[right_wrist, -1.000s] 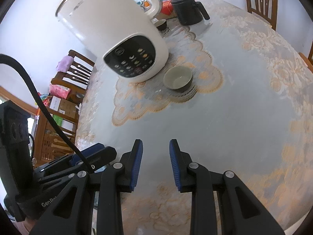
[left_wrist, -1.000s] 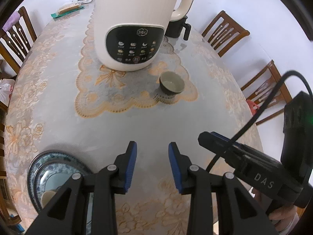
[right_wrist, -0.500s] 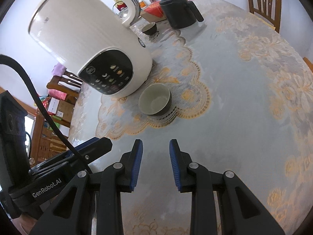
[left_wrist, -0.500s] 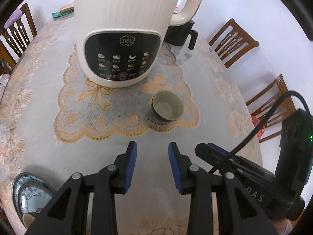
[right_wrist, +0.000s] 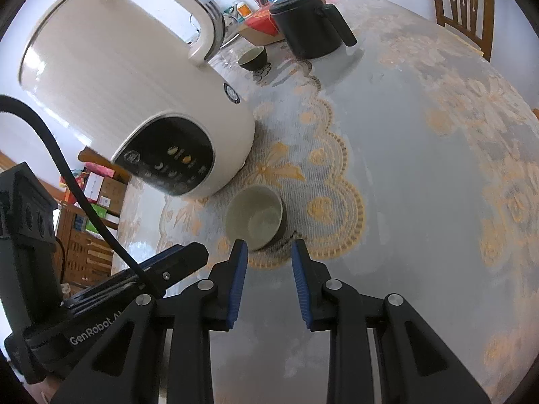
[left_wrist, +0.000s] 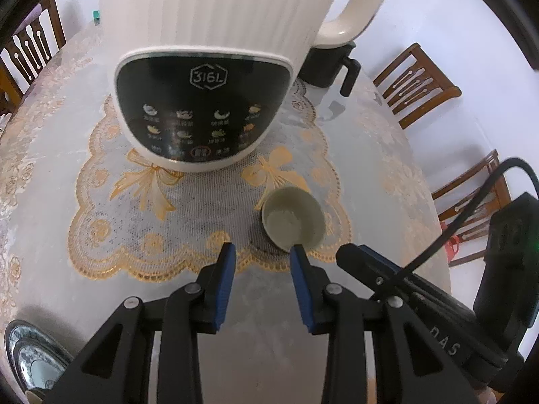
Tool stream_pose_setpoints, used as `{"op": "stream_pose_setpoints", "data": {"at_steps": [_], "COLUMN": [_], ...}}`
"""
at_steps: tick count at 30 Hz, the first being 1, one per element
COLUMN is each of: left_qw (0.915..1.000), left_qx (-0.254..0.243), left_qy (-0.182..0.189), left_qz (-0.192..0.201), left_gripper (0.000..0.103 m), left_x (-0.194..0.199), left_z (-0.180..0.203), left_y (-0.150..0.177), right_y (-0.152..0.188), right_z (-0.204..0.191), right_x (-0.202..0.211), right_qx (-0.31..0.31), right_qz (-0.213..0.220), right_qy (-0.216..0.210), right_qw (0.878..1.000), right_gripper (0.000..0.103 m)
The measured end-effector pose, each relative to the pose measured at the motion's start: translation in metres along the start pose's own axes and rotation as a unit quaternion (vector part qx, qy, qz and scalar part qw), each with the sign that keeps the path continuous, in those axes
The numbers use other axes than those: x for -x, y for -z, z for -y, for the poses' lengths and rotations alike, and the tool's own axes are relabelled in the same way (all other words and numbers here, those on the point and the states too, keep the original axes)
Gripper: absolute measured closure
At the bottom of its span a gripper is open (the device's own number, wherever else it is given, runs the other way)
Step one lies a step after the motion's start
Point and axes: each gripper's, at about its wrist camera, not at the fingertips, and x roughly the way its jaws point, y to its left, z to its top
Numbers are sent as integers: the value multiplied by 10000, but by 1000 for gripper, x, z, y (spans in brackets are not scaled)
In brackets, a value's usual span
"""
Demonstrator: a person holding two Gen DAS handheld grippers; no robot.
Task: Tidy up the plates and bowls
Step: 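Move both tools to the last grey-green bowl beside the cooker, then grasp the last bowl's rim with the left tool while the right tool grips it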
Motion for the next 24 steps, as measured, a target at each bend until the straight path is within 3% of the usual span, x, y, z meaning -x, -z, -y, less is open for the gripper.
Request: {"op": "stream_pose_setpoints", "data": {"at_steps": [11,24], "left_qw": [9998,9994], "left_qx": [64,-95], "left_qy": [-91,22], "left_qz": [-184,-317], "left_gripper": [73,91], "left_x": [-27,-40], "left_z": [-2,4], "left_y": [-16,-15], "right_y": [-19,-23], "right_z": [5,8], "right_x": [-27,-44], "right_qx": [40,17], "right_qz": [-102,-187], "right_qy": [12,34], "right_qw": [9999,9998], "right_gripper": [79,90]}}
